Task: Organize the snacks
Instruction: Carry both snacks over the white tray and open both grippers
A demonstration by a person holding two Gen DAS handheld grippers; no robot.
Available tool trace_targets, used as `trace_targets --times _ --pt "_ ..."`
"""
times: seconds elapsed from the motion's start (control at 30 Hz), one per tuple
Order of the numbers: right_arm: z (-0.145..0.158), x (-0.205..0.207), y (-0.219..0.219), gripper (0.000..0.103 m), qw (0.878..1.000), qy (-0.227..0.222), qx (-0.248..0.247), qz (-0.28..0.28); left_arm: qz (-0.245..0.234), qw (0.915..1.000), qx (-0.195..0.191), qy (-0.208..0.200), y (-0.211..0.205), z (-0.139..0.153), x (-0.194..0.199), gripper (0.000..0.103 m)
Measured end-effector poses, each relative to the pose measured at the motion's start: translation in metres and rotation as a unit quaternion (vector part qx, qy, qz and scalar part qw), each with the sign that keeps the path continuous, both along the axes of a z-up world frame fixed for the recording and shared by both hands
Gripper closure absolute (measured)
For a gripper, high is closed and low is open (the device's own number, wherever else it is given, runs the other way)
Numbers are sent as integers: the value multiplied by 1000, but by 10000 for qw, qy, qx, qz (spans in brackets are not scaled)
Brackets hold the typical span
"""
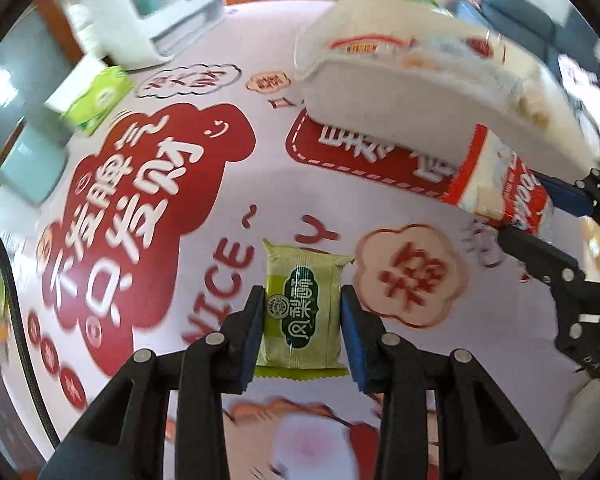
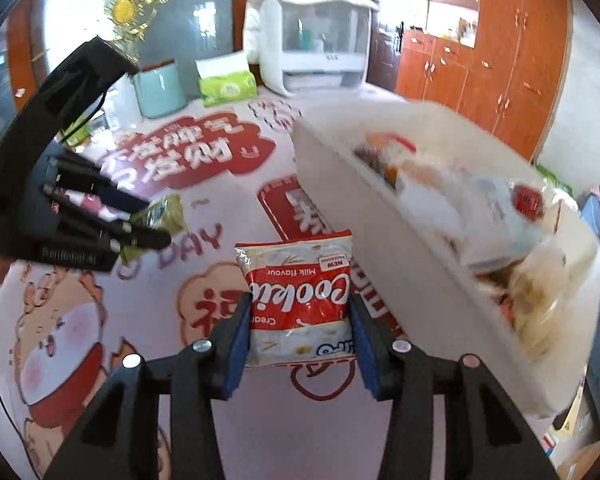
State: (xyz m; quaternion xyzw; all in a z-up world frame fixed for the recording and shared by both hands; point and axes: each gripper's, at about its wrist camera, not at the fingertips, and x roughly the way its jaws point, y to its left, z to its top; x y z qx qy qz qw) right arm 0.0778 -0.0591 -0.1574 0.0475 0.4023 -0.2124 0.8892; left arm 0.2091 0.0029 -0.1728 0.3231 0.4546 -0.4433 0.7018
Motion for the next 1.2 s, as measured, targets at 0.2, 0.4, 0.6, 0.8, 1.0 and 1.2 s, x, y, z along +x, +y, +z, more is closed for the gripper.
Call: trace_targets --times 0.2,0.4,0.6,0.8,1.0,1.2 --pt "46 -17 10 57 9990 -248 -308 212 789 9947 -616 216 17 46 -35 68" --pt "96 -49 14 56 9948 -535 -790 357 1283 9830 -1269 325 18 82 -64 68" --pt "124 -67 -11 56 9914 -765 -964 438 1854 9685 -1617 381 1 106 -88 68" --pt "135 -73 -64 56 9872 -1005 -926 826 2472 9524 -1756 327 -49 118 -102 68" --pt "148 -77 -146 56 9796 -1222 -956 1276 2980 9350 -1911 230 -128 125 -114 68" --pt "151 -64 -207 56 9803 -1073 -654 1524 3193 9282 -1886 294 -189 130 -113 68"
